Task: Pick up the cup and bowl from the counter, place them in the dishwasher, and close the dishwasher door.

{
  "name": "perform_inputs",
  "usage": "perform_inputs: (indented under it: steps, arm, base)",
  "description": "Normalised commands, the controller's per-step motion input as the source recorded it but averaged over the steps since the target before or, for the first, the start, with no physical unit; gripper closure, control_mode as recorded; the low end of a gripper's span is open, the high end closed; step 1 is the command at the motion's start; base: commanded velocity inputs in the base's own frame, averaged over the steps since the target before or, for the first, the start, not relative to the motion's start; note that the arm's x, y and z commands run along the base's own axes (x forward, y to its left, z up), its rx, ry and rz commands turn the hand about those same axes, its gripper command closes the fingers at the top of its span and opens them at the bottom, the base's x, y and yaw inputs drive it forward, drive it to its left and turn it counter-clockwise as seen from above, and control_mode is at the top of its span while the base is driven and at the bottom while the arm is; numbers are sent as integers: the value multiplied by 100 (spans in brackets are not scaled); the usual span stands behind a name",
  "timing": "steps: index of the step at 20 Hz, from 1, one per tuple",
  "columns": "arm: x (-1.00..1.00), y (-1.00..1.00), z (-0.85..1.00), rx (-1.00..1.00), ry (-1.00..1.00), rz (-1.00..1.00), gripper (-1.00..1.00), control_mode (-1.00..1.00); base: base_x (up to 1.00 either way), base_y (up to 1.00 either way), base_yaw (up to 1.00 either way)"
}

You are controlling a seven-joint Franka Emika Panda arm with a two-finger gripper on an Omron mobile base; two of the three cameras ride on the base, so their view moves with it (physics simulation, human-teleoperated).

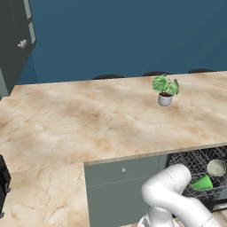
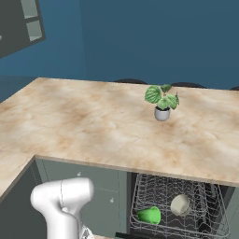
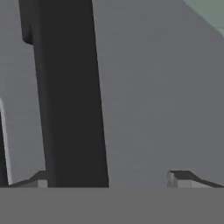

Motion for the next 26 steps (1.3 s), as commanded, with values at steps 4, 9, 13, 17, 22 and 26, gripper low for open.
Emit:
perform_inputs:
  steps: [4,9,13,17,22,26]
  arm:
    - [76,-19,-13,17,-14,0,-100,-100]
    - [76,-21,-19,13,-13,0,-100,-100]
    - [71,-22,-18,11,-13,0,-100,-100]
    - [76,-26,-18,10,-12,0,-100,-100]
    - [80,-27,-20,7,-12,0,-100,-100]
    - [85,-29,-26,7,-12,0,-100,-100]
  base:
    - [0,0,0]
    - [0,0,0]
    - [0,0,0]
    - [0,0,0]
    - [0,0,0]
    - [0,0,0]
